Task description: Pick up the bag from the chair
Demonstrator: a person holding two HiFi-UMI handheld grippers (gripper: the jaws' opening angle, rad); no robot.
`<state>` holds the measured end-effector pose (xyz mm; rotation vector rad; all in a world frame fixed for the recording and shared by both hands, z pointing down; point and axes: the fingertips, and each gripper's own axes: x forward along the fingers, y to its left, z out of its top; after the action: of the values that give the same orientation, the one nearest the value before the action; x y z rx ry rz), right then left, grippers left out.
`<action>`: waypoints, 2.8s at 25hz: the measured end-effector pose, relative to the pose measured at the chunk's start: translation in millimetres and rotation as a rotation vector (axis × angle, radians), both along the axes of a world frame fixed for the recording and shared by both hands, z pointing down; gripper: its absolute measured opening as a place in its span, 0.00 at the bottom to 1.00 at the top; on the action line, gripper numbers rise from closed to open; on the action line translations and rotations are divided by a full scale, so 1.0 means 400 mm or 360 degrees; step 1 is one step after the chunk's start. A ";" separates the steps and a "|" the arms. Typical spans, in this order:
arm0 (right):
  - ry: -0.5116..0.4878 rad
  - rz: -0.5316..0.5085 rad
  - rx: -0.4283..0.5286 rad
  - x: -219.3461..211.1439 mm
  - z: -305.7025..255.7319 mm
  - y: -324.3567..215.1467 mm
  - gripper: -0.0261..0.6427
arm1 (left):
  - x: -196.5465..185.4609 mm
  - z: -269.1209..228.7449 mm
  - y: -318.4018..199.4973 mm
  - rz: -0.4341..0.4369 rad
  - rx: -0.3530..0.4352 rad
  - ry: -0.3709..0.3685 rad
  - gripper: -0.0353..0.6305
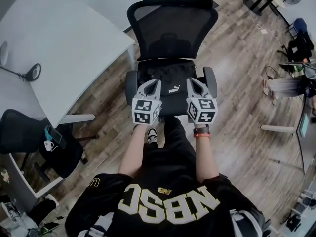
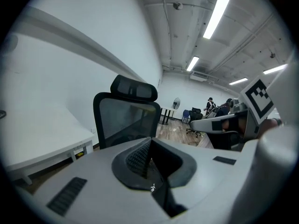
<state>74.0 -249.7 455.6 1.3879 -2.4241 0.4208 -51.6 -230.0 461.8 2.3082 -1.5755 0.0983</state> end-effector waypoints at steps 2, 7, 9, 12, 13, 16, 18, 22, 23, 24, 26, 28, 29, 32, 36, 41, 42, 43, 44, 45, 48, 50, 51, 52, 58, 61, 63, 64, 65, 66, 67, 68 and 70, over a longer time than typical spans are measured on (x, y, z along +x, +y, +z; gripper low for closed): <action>0.0009 -0.0023 -0.0064 -0.004 0.044 -0.042 0.05 | 0.006 0.044 -0.041 -0.0046 -0.0083 0.0003 0.06; 0.0085 -0.0098 -0.0236 0.001 0.174 -0.134 0.05 | 0.015 0.171 -0.127 -0.0123 -0.0329 -0.0004 0.06; 0.0124 -0.0127 -0.0303 0.013 0.231 -0.173 0.05 | 0.008 0.224 -0.153 -0.0157 -0.0414 0.0012 0.06; 0.0201 -0.0171 -0.0369 0.030 0.312 -0.234 0.05 | -0.006 0.311 -0.190 -0.0209 -0.0527 0.0026 0.06; 0.0221 -0.0182 -0.0383 0.031 0.336 -0.255 0.05 | -0.014 0.340 -0.202 -0.0225 -0.0565 0.0021 0.06; 0.0237 -0.0204 -0.0433 0.033 0.405 -0.305 0.05 | -0.036 0.419 -0.234 -0.0279 -0.0662 -0.0010 0.07; 0.0256 -0.0226 -0.0476 0.039 0.454 -0.332 0.05 | -0.042 0.465 -0.253 -0.0317 -0.0714 -0.0014 0.07; 0.0308 -0.0275 -0.0548 0.054 0.553 -0.379 0.05 | -0.052 0.545 -0.287 -0.0351 -0.0800 0.0003 0.09; 0.0322 -0.0283 -0.0567 0.060 0.577 -0.388 0.05 | -0.054 0.565 -0.293 -0.0351 -0.0823 0.0018 0.14; 0.0336 -0.0293 -0.0587 0.063 0.601 -0.396 0.06 | -0.057 0.586 -0.296 -0.0351 -0.0847 0.0032 0.22; 0.0361 -0.0317 -0.0623 0.063 0.649 -0.413 0.10 | -0.069 0.625 -0.303 -0.0347 -0.0894 0.0051 0.27; 0.0374 -0.0334 -0.0653 0.061 0.695 -0.429 0.13 | -0.077 0.662 -0.308 -0.0345 -0.0935 0.0061 0.32; 0.0378 -0.0340 -0.0669 0.063 0.717 -0.434 0.15 | -0.079 0.680 -0.309 -0.0345 -0.0952 0.0067 0.34; 0.0395 -0.0347 -0.0726 0.073 0.787 -0.444 0.23 | -0.078 0.735 -0.317 -0.0336 -0.0988 0.0074 0.41; 0.0391 -0.0328 -0.0775 0.081 0.877 -0.462 0.49 | -0.086 0.814 -0.332 -0.0336 -0.1034 0.0036 0.50; 0.0443 -0.0287 -0.0827 0.146 0.983 -0.465 0.59 | -0.094 0.935 -0.327 -0.0453 -0.1111 0.0034 0.61; 0.0458 -0.0258 -0.0832 0.161 1.002 -0.469 0.60 | -0.098 0.956 -0.326 -0.0470 -0.1120 0.0042 0.63; 0.0464 -0.0229 -0.0840 0.172 1.022 -0.474 0.61 | -0.105 0.975 -0.326 -0.0481 -0.1128 0.0045 0.65; 0.0459 -0.0206 -0.0853 0.181 1.043 -0.479 0.62 | -0.111 0.993 -0.327 -0.0485 -0.1134 0.0046 0.65; 0.0449 -0.0190 -0.0868 0.189 1.065 -0.485 0.63 | -0.115 1.012 -0.329 -0.0485 -0.1138 0.0048 0.66; 0.0418 -0.0155 -0.0898 0.208 1.127 -0.509 0.69 | -0.117 1.066 -0.340 -0.0490 -0.1145 0.0077 0.67; 0.0374 -0.0129 -0.0923 0.210 1.163 -0.519 0.71 | -0.113 1.102 -0.343 -0.0504 -0.1165 0.0096 0.67; 0.0351 -0.0117 -0.0939 0.208 1.180 -0.522 0.72 | -0.112 1.119 -0.345 -0.0514 -0.1177 0.0098 0.67; 0.0327 -0.0104 -0.0954 0.206 1.196 -0.524 0.72 | -0.112 1.135 -0.349 -0.0529 -0.1190 0.0101 0.68; 0.0184 -0.0076 -0.0923 0.196 1.248 -0.528 0.72 | -0.118 1.206 -0.372 -0.0664 -0.1238 0.0193 0.68; 0.0196 -0.0105 -0.0937 0.183 1.244 -0.534 0.62 | -0.133 1.220 -0.372 -0.0723 -0.1296 0.0185 0.50; 0.0240 -0.0108 -0.0951 0.179 1.222 -0.538 0.55 | -0.131 1.219 -0.367 -0.0729 -0.1323 0.0183 0.35; 0.0252 -0.0106 -0.0959 0.180 1.214 -0.536 0.50 | -0.126 1.216 -0.362 -0.0734 -0.1329 0.0195 0.32; 0.0254 -0.0105 -0.0965 0.181 1.210 -0.532 0.42 | -0.118 1.210 -0.358 -0.0732 -0.1333 0.0212 0.27; 0.0251 -0.0104 -0.0964 0.178 1.208 -0.526 0.32 | -0.112 1.201 -0.356 -0.0724 -0.1334 0.0229 0.21; 0.0248 -0.0099 -0.0957 0.172 1.202 -0.523 0.24 | -0.108 1.189 -0.357 -0.0715 -0.1334 0.0240 0.19; 0.0247 -0.0086 -0.0947 0.165 1.191 -0.521 0.18 | -0.106 1.177 -0.358 -0.0709 -0.1332 0.0241 0.19; 0.0235 -0.0036 -0.0946 0.159 1.162 -0.516 0.14 | -0.098 1.156 -0.357 -0.0697 -0.1318 0.0235 0.18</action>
<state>137.6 -456.1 920.2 1.0790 -1.9601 0.9069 -90.8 -373.0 924.2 1.2935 -1.5302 0.3780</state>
